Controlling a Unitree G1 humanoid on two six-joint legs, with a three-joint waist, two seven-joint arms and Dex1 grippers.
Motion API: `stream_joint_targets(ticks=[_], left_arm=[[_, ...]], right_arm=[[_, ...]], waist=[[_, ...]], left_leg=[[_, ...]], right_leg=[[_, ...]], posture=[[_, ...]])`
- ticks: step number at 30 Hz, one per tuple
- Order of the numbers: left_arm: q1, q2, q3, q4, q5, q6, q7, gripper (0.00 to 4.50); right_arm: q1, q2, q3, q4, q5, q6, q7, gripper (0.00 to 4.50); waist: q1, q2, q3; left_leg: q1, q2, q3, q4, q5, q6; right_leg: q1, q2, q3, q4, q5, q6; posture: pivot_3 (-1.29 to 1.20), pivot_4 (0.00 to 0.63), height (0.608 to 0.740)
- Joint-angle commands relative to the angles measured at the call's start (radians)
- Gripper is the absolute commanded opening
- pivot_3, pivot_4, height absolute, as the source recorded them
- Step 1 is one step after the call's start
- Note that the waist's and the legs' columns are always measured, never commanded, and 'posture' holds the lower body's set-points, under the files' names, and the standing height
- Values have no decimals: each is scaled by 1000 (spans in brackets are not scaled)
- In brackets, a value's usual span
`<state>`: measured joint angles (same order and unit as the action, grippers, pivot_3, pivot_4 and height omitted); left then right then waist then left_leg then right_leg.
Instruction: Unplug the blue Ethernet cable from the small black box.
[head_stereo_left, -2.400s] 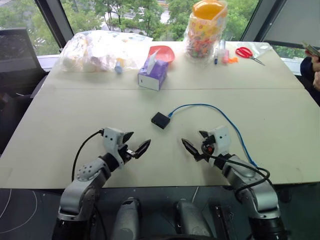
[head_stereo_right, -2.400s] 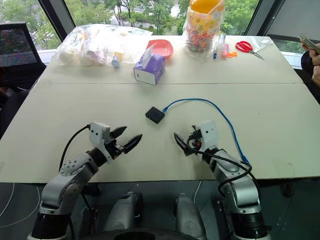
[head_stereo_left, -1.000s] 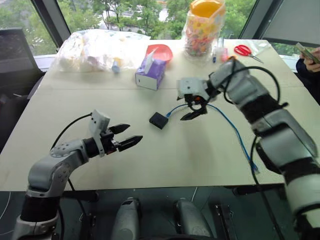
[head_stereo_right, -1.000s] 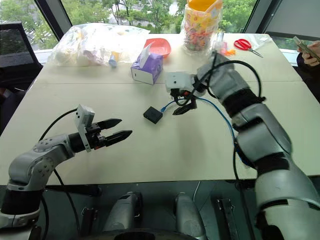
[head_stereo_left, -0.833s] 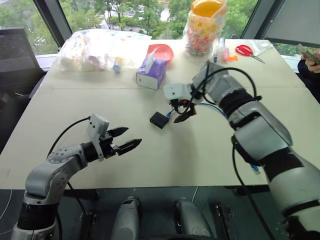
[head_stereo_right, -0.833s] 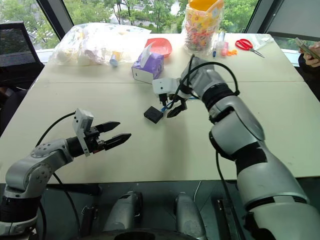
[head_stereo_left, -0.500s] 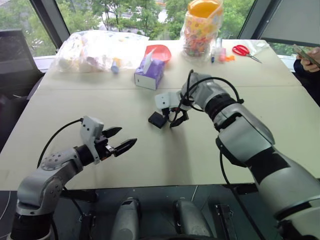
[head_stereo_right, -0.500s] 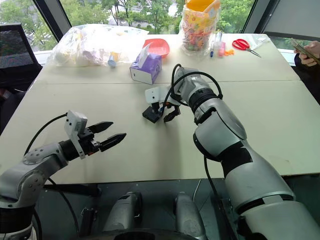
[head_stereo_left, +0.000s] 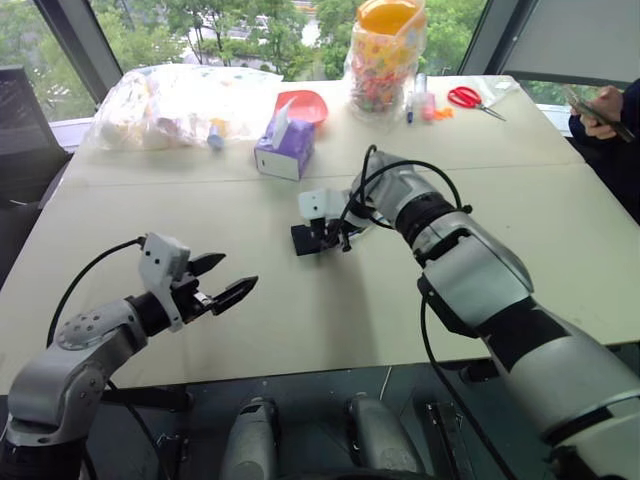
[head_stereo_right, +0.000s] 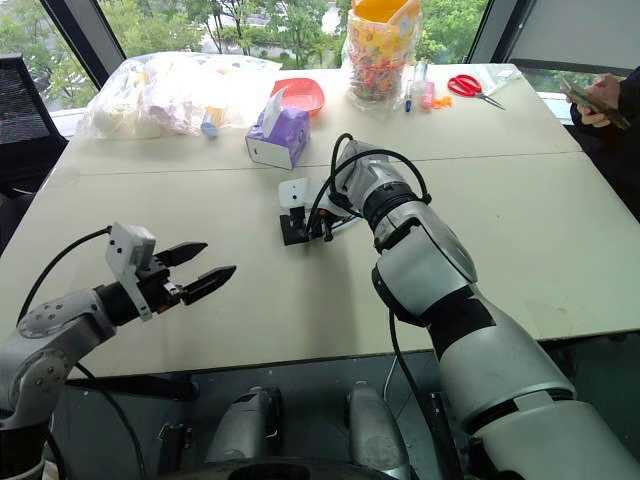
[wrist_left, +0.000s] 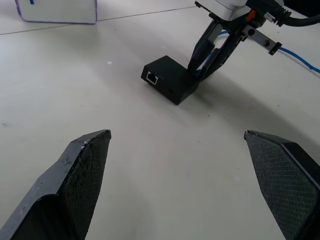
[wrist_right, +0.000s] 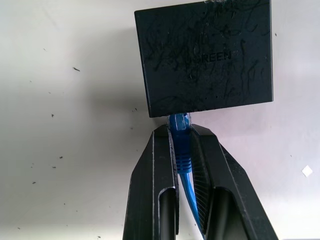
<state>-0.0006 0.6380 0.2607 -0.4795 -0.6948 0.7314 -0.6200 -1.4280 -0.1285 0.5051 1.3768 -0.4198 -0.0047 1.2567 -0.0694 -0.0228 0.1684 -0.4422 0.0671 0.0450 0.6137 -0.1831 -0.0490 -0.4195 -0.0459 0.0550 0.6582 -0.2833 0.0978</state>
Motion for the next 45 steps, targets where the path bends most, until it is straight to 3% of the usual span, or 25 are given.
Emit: stream_joint_targets(ticks=[1,4,7,11,13,15,28,38,41,45], left_arm=[[-57,13,13,31,-31,-1,-32,4500],[-125,1,8,76,-73,28,-42,4500],[-244,5,-24,136,-144,94,-99,4500],[-319,6,-49,189,-164,130,-135,4500],[-416,-3,-76,256,-185,157,-174,4500],[-479,-9,-97,304,-192,179,-202,4500],[-632,-45,-170,437,-129,153,-290,4500],[-612,-55,-162,421,-111,141,-293,4500],[-601,-58,-166,417,-108,135,-295,3658],[-586,-64,-188,424,-78,117,-303,2032]], right_arm=[[10,-32,-65,-63,43,-88,-21,12],[61,-69,-127,-161,82,-180,-127,12],[330,-163,-198,-620,99,-327,-321,12],[549,-173,-260,-1011,94,-153,-448,12],[716,-194,-296,-1266,-16,-141,-603,12],[786,-195,-304,-1409,-73,-78,-660,12],[849,-307,-179,-1598,-178,-73,-618,12],[858,-330,-161,-1609,-170,-78,-606,12],[854,-324,-162,-1617,-167,-67,-596,0],[839,-309,-164,-1632,-162,-41,-580,0]], waist=[[0,0,0],[3,0,0],[23,-2,-1],[23,-1,0],[33,-1,0],[37,-1,0],[32,-1,0],[29,-2,0],[30,-2,0],[30,-2,0]], left_leg=[[0,0,0,0,0,0],[-1,0,0,0,0,0],[-1,0,-1,1,0,0],[-2,-1,-1,0,0,0],[-2,-1,0,0,0,0],[-2,-1,-3,1,1,-1],[-1,-2,-3,3,3,-4],[-1,-1,-3,3,3,-4],[-1,-2,-3,3,3,-4],[-1,-2,-3,3,3,-4]], right_leg=[[0,0,0,0,1,2],[0,0,0,0,1,3],[1,0,-1,0,1,4],[0,0,0,1,0,7],[-3,0,1,4,-1,7],[-3,1,0,6,-2,8],[-1,1,1,6,-1,7],[-1,1,1,6,-1,7],[-1,1,1,6,-1,7],[-1,1,1,6,-1,7]], posture=[[0,150,735],[0,150,735],[0,150,735],[0,150,735],[0,150,735],[0,150,735],[0,150,735],[0,150,735],[0,150,735],[0,150,735]])
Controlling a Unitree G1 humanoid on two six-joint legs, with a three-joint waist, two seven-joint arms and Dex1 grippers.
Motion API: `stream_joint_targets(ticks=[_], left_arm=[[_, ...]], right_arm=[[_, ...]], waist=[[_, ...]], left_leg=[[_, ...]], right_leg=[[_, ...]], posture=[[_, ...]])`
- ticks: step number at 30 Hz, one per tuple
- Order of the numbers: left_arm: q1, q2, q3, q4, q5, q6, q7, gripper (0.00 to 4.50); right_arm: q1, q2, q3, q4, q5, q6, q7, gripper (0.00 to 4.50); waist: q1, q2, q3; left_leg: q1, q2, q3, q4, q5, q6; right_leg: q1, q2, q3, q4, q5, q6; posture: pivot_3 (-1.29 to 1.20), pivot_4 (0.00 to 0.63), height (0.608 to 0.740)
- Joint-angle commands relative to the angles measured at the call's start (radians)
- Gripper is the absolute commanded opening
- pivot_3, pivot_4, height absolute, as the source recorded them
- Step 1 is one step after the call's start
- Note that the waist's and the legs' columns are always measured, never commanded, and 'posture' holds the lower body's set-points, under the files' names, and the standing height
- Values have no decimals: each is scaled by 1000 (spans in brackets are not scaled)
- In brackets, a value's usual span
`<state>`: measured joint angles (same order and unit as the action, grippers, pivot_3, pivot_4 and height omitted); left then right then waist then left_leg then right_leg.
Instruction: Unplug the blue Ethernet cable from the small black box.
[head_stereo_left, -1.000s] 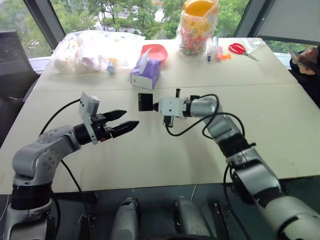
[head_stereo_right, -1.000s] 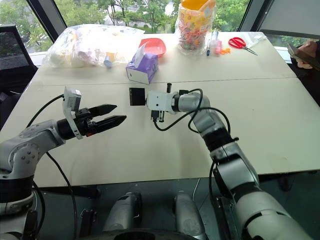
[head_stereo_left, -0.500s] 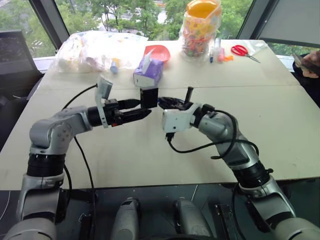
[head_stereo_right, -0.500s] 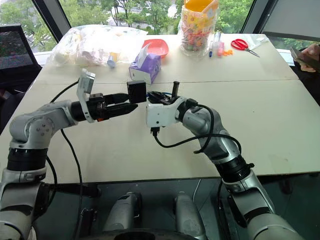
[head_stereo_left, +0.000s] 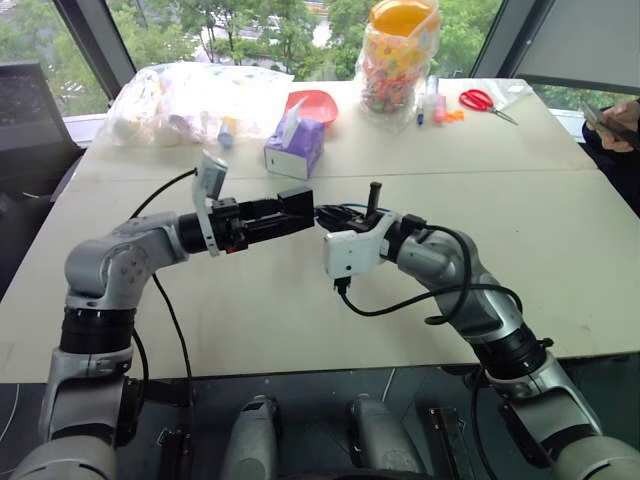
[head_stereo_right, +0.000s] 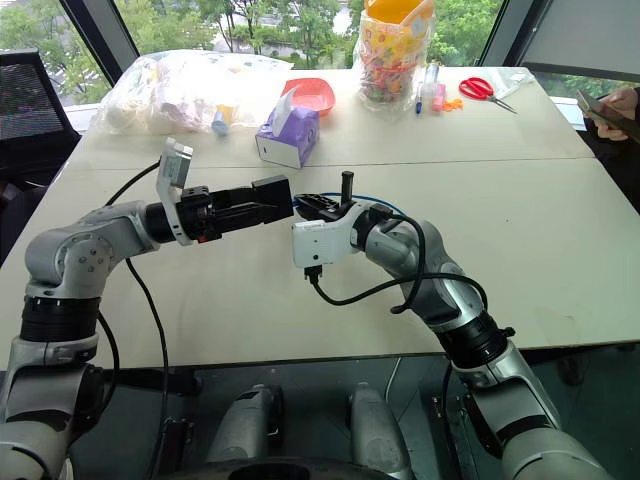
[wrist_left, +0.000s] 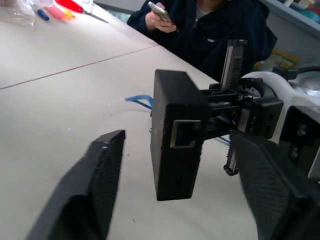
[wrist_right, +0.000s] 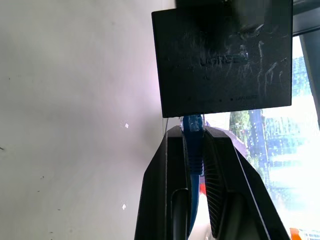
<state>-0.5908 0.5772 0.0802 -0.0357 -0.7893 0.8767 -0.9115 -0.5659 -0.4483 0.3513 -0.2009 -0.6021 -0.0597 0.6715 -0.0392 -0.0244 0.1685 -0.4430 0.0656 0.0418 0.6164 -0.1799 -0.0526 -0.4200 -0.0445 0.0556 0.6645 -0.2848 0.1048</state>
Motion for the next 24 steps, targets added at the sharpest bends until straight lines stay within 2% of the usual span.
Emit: stream_joint_targets(ticks=[1,4,8,12,13,16,20,24], left_arm=[[6,-4,-10,-19,20,-30,-13,1636],[9,-6,-14,-20,26,-36,-16,497],[8,-7,-12,-18,29,-34,-16,472],[8,8,-16,-16,43,-48,-38,472],[11,20,-12,-16,45,-54,-54,472],[14,41,-1,-8,49,-62,-82,472],[30,101,9,-30,20,-49,-170,472],[38,156,21,-55,-35,1,-247,472]], right_arm=[[-24,12,-10,-57,21,17,8,0],[-23,9,-8,-65,23,19,17,0],[-14,7,-12,-80,47,48,52,0],[-12,36,-49,-73,180,159,132,0],[-17,42,-77,-86,259,243,191,913],[-36,40,-128,-115,413,406,296,2239],[-88,5,-212,-129,674,577,441,4317],[-153,-11,-254,-64,838,733,491,4416]], waist=[[1,0,0],[1,0,0],[1,0,0],[1,0,0],[1,0,0],[1,0,0],[1,0,0],[-1,0,0]], left_leg=[[0,0,0,0,0,0],[0,0,0,0,0,0],[0,0,0,0,0,0],[0,0,0,0,0,0],[0,0,0,0,0,0],[0,0,0,0,0,0],[0,0,0,0,0,0],[0,1,0,0,0,0]], right_leg=[[0,0,0,0,0,0],[0,0,0,0,0,0],[0,0,0,0,0,0],[0,0,0,0,0,0],[0,0,0,0,0,0],[0,0,0,0,0,0],[1,0,-1,0,0,0],[0,0,-1,0,0,0]], posture=[[0,150,735],[0,150,735],[0,150,735],[0,150,735],[0,150,735],[0,150,735],[0,150,735],[0,150,735]])
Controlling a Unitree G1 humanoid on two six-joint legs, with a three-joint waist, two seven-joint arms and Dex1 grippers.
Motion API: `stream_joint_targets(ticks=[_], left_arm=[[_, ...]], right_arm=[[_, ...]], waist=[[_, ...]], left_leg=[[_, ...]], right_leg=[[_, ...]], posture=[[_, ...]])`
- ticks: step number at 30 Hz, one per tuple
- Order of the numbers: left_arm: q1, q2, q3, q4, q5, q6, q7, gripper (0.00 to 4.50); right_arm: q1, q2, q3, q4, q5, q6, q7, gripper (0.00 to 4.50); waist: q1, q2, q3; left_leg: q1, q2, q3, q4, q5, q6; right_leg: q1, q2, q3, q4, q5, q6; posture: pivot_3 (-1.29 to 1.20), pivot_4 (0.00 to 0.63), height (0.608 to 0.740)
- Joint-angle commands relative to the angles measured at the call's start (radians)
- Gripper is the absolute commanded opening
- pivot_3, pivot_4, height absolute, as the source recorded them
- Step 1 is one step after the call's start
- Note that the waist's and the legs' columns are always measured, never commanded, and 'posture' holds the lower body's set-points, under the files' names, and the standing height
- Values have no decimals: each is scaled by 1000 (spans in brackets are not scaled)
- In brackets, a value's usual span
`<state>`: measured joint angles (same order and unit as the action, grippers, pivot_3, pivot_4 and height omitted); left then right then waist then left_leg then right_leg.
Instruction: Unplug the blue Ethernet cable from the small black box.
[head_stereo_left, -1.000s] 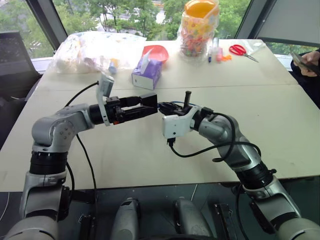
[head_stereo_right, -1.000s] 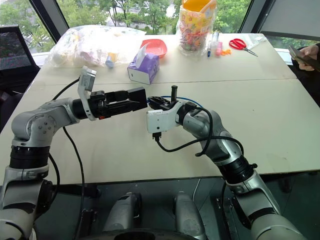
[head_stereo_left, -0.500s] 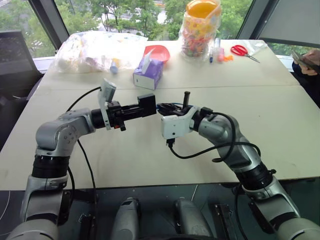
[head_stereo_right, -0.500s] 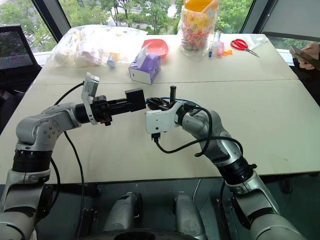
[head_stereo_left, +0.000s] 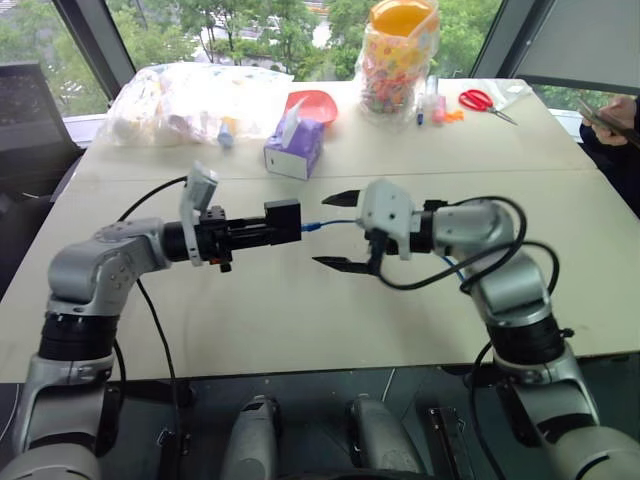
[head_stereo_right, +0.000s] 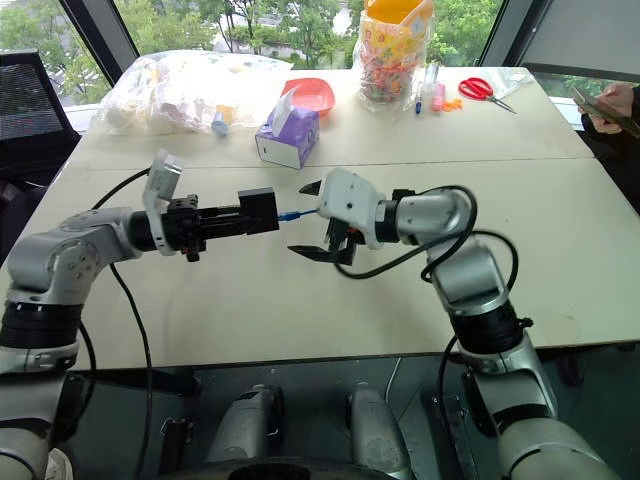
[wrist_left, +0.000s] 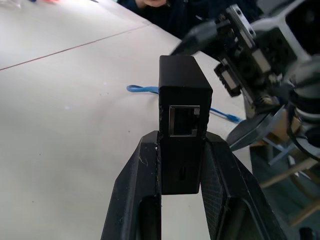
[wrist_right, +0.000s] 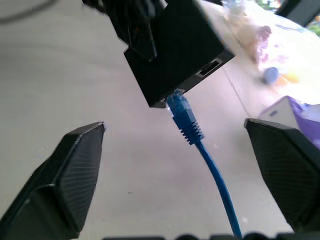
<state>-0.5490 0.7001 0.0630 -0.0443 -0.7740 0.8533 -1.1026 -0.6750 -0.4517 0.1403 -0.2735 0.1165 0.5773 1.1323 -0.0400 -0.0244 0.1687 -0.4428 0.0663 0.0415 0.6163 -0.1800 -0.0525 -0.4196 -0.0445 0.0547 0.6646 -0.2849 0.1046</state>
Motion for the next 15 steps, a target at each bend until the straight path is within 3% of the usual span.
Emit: stream_joint_targets(ticks=[1,6,12,15], left_arm=[[-3,41,39,-49,-57,30,-66,472],[-7,62,49,-61,-88,50,-90,472],[-8,65,49,-71,-93,54,-87,472],[-6,65,49,-75,-91,49,-84,472]], right_arm=[[-54,-10,-48,18,151,133,34,4416],[-116,-3,-62,118,333,392,56,4416],[-153,-7,-44,165,395,445,44,4416],[-177,-2,-54,179,433,474,30,3540]], waist=[[0,0,0],[1,0,0],[0,0,0],[0,0,0]], left_leg=[[0,0,0,0,0,0],[0,0,0,0,0,0],[0,0,0,0,0,0],[-1,0,0,0,0,0]], right_leg=[[0,0,0,0,0,0],[0,0,0,0,0,-1],[-1,0,0,0,-1,-2],[-1,0,0,0,0,0]], posture=[[0,150,735],[0,150,735],[0,150,735],[0,150,735]])
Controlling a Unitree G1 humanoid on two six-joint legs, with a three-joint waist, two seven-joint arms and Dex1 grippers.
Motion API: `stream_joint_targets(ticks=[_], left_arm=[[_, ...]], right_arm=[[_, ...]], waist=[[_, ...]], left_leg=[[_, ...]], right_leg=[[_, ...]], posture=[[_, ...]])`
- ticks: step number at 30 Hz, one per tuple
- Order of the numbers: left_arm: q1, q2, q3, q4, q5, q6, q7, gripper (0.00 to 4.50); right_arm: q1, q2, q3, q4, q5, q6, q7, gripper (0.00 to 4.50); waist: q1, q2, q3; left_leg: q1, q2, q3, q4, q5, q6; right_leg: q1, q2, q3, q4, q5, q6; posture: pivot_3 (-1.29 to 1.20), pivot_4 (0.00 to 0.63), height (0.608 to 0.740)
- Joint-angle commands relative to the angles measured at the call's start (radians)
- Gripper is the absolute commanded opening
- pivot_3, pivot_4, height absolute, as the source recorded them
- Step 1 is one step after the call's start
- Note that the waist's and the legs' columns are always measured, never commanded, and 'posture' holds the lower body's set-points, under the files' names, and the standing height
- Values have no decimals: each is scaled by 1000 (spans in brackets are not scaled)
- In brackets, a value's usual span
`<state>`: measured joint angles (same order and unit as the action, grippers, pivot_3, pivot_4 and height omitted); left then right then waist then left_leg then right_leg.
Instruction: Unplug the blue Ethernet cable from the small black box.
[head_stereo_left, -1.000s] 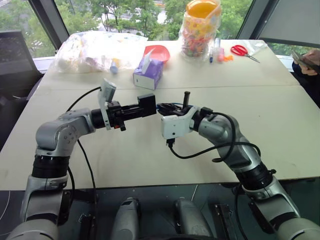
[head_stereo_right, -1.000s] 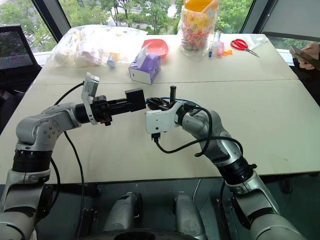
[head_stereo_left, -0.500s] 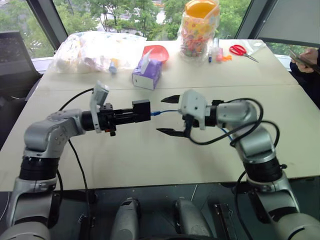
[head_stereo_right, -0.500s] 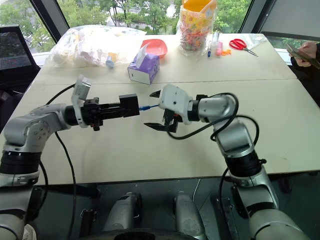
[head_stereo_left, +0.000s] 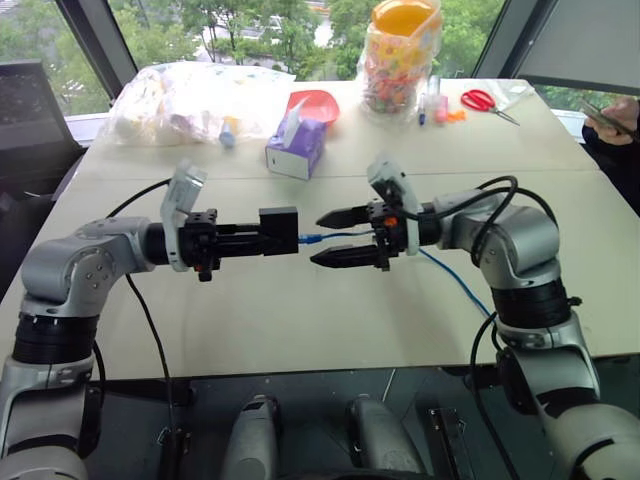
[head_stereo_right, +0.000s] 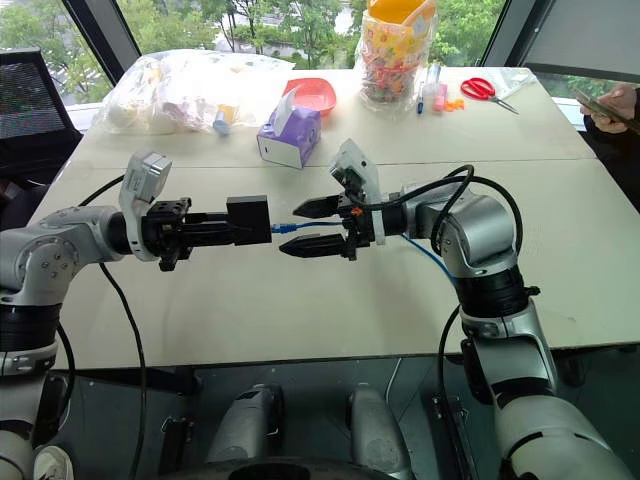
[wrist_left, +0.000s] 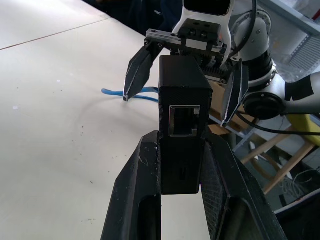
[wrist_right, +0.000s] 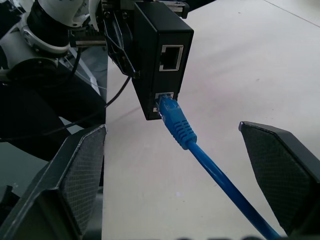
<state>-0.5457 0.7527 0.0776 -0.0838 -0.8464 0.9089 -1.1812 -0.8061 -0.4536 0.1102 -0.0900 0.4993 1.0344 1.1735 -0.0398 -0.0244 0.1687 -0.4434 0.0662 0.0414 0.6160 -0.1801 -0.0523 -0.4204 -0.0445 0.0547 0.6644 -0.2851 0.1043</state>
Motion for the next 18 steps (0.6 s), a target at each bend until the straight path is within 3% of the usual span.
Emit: stream_joint_targets(ticks=[1,2,18], left_arm=[[-9,12,34,-36,-19,-7,-5,472],[-9,11,34,-36,-19,-7,-4,472],[2,-1,42,-49,-26,-5,6,472]], right_arm=[[-49,-3,-19,-2,52,21,-18,3061],[-53,-9,-9,0,52,24,-22,2621],[-70,-11,28,-17,128,66,-47,2621]], waist=[[0,0,0],[0,0,0],[-1,0,0]], left_leg=[[0,0,0,0,0,0],[0,0,0,0,0,0],[-1,0,0,0,0,0]], right_leg=[[0,0,0,0,0,0],[0,0,0,0,0,0],[-1,0,0,0,0,0]], posture=[[0,150,735],[0,150,735],[0,150,735]])
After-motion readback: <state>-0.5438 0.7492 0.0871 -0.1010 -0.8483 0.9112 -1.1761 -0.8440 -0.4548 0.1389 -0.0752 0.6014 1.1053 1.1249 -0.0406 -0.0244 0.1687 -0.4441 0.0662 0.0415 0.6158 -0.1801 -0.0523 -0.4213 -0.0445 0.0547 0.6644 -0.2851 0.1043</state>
